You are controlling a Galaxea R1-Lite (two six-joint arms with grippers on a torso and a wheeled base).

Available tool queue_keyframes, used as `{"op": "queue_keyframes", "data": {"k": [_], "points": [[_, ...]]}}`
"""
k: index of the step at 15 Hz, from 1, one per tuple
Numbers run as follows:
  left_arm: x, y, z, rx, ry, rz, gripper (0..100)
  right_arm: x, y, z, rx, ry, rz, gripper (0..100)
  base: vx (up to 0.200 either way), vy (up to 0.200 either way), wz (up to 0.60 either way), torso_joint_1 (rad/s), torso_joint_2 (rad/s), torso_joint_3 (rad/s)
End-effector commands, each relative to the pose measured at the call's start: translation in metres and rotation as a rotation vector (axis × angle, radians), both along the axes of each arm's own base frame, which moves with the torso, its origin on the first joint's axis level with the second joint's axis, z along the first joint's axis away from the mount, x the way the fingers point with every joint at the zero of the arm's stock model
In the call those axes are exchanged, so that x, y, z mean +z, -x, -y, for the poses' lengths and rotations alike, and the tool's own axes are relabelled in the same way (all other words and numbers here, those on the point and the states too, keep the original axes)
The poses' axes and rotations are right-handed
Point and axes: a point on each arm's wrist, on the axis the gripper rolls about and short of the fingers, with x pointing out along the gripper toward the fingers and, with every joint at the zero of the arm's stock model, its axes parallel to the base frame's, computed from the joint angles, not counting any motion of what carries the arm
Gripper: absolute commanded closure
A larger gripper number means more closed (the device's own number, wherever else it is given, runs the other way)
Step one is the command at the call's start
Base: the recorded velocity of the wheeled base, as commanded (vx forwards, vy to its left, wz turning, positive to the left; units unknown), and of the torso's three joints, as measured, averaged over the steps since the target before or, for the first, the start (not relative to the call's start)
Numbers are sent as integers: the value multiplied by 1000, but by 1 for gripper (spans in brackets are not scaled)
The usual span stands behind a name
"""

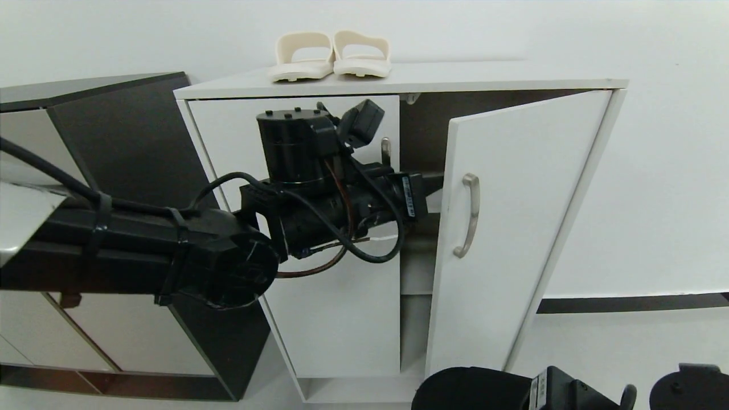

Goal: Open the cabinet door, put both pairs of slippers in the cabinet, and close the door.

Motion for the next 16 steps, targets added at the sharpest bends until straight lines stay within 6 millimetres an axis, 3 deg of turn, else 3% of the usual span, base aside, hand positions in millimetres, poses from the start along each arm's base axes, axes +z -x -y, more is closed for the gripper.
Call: {"op": "queue_keyframes", "data": {"k": [1, 3, 6, 8, 9, 11, 13, 14, 16], "points": [[3, 34, 15, -81, -2, 2, 100, -3, 6, 2, 27, 9, -5, 100, -200, 0, 0, 7, -2, 7], [9, 62, 23, -153, 6, 12, 100, -2, 9, 2, 37, 6, -5, 100, -200, 0, 0, -5, 0, 0], [9, 57, 18, -103, 2, 18, 100, -2, 7, 0, 26, 6, -7, 100, -200, 0, 0, 1, -1, 1], [27, 41, -18, 69, 42, 55, 100, 0, -18, 1, -118, 9, 6, 100, 0, 0, 0, 0, 0, 0], [40, 39, -48, 200, 64, 78, 100, 0, -33, 5, -225, 14, 16, 100, 0, 0, 0, 0, 0, 0], [52, 75, -89, 368, 26, 53, 100, 3, -47, 6, -364, -4, 8, 100, 0, 0, 0, 0, 0, 0], [39, 146, -149, 536, -152, -15, 100, 9, -62, -4, -583, -54, 14, 100, 0, 0, 0, 0, 0, 0], [29, 171, -172, 682, -200, -35, 100, 11, -69, -10, -672, -79, 24, 100, 0, 0, 0, 0, 0, 0], [-10, 210, -223, 1026, -316, -9, 100, 12, -80, -11, -762, -81, 48, 100, 0, 0, 0, 0, 0, 0]]}}
